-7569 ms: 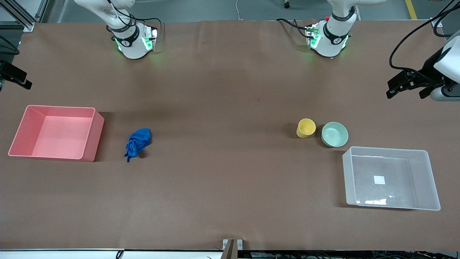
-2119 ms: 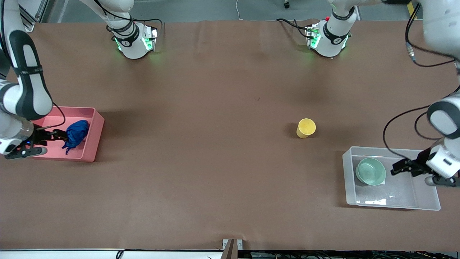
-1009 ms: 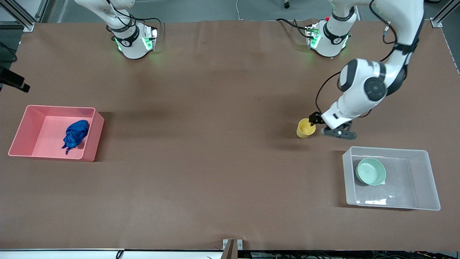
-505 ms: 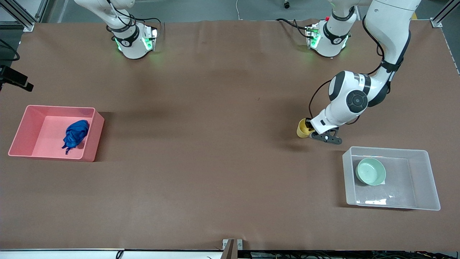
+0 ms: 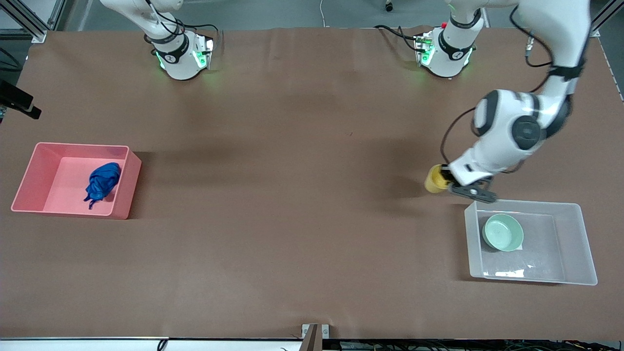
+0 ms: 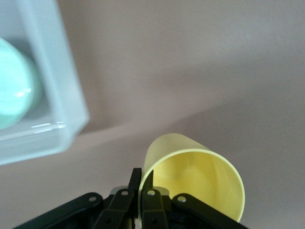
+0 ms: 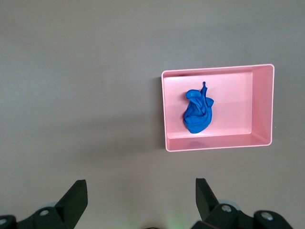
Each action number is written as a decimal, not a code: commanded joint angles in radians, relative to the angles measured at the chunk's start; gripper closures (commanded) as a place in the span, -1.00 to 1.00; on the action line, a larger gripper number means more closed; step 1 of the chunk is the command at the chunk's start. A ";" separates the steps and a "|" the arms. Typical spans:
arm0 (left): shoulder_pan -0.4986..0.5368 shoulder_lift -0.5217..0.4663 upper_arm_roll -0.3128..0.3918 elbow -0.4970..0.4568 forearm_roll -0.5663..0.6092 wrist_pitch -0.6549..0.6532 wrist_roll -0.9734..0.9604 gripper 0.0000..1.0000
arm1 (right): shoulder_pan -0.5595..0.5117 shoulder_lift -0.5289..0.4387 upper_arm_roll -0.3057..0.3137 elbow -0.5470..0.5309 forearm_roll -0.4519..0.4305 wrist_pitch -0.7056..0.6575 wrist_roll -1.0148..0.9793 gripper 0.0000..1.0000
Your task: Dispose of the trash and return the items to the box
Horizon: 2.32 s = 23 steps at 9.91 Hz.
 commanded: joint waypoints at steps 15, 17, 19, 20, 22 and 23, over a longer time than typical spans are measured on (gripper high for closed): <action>0.018 0.221 0.255 0.396 -0.061 -0.003 0.149 -1.00 | -0.003 -0.001 -0.006 0.033 -0.028 -0.010 -0.004 -1.00; 0.016 0.034 0.246 0.297 -0.056 -0.090 0.094 -1.00 | -0.003 -0.001 -0.006 0.033 -0.028 -0.010 -0.004 -1.00; 0.012 -0.130 0.234 0.217 -0.056 -0.196 0.061 -1.00 | -0.003 -0.001 -0.006 0.033 -0.028 -0.010 -0.004 -1.00; 0.002 -0.178 0.222 0.219 -0.055 -0.278 0.045 -1.00 | -0.003 0.001 -0.006 0.033 -0.030 -0.010 -0.004 -1.00; -0.005 -0.215 0.188 0.299 -0.046 -0.406 -0.046 -1.00 | -0.003 0.001 -0.006 0.033 -0.030 -0.009 -0.004 -1.00; -0.011 -0.201 0.179 0.374 -0.046 -0.476 -0.080 -1.00 | -0.003 0.001 -0.006 0.033 -0.030 -0.009 -0.004 -1.00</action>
